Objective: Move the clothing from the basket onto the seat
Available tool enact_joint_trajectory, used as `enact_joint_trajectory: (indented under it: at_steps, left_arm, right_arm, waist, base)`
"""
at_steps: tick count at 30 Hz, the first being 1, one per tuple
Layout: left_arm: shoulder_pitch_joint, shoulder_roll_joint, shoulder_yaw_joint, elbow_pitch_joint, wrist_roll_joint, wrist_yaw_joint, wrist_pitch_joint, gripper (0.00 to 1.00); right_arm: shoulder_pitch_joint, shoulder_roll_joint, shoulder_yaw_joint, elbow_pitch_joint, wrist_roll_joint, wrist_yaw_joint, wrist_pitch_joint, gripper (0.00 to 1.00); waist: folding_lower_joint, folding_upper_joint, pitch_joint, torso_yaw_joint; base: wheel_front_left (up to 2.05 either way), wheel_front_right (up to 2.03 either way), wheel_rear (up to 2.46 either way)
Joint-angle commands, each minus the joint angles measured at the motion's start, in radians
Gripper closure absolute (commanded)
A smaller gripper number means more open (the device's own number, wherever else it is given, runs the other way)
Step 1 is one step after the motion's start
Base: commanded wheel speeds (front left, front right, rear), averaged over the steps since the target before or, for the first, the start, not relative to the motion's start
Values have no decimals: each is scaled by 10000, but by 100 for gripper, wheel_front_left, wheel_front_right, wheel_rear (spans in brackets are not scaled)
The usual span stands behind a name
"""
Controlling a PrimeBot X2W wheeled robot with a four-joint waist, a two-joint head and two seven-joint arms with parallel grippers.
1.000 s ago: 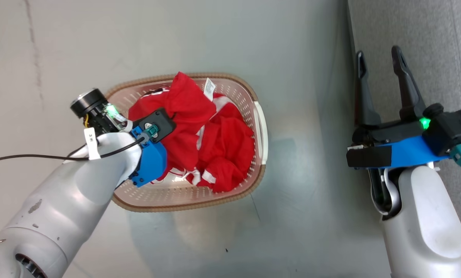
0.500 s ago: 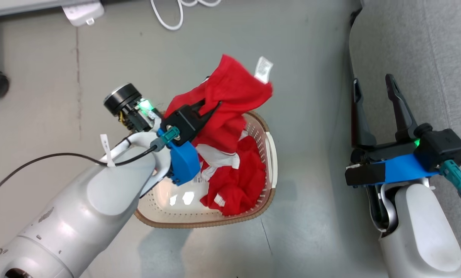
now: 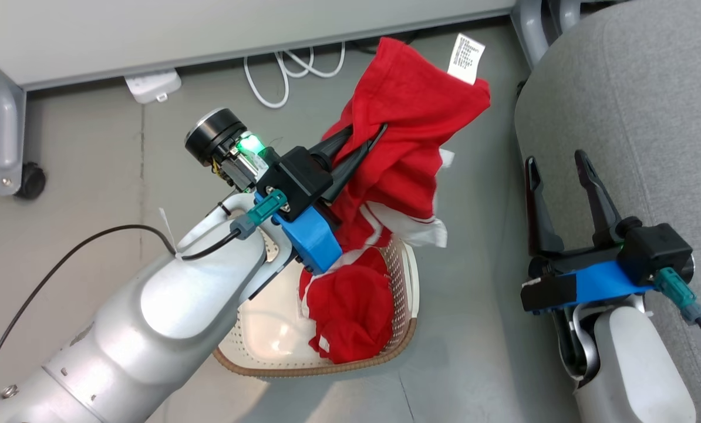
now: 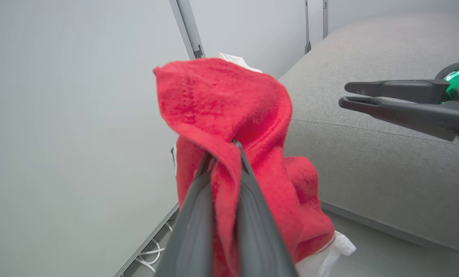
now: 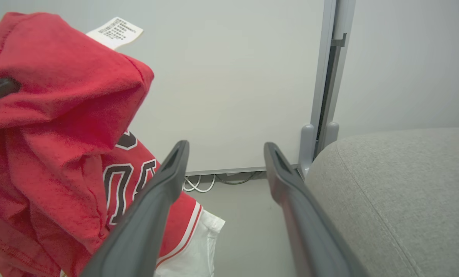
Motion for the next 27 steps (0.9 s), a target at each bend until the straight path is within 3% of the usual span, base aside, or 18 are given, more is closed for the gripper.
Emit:
enact_joint_trajectory:
  at_steps: [1, 27]
  left_arm:
    - [114, 7, 79, -86, -58, 66, -52, 100]
    - [1437, -364, 479, -322, -734, 356, -53, 100]
  right_arm:
    - [198, -24, 18, 51, -66, -5, -6, 0]
    - [2014, -26, 393, 454, 18, -5, -6, 0]
  waist:
    - [1, 0, -290, 0]
    - [1, 0, -2852, 152]
  base:
    - [0, 0, 0]
    - [0, 0, 0]
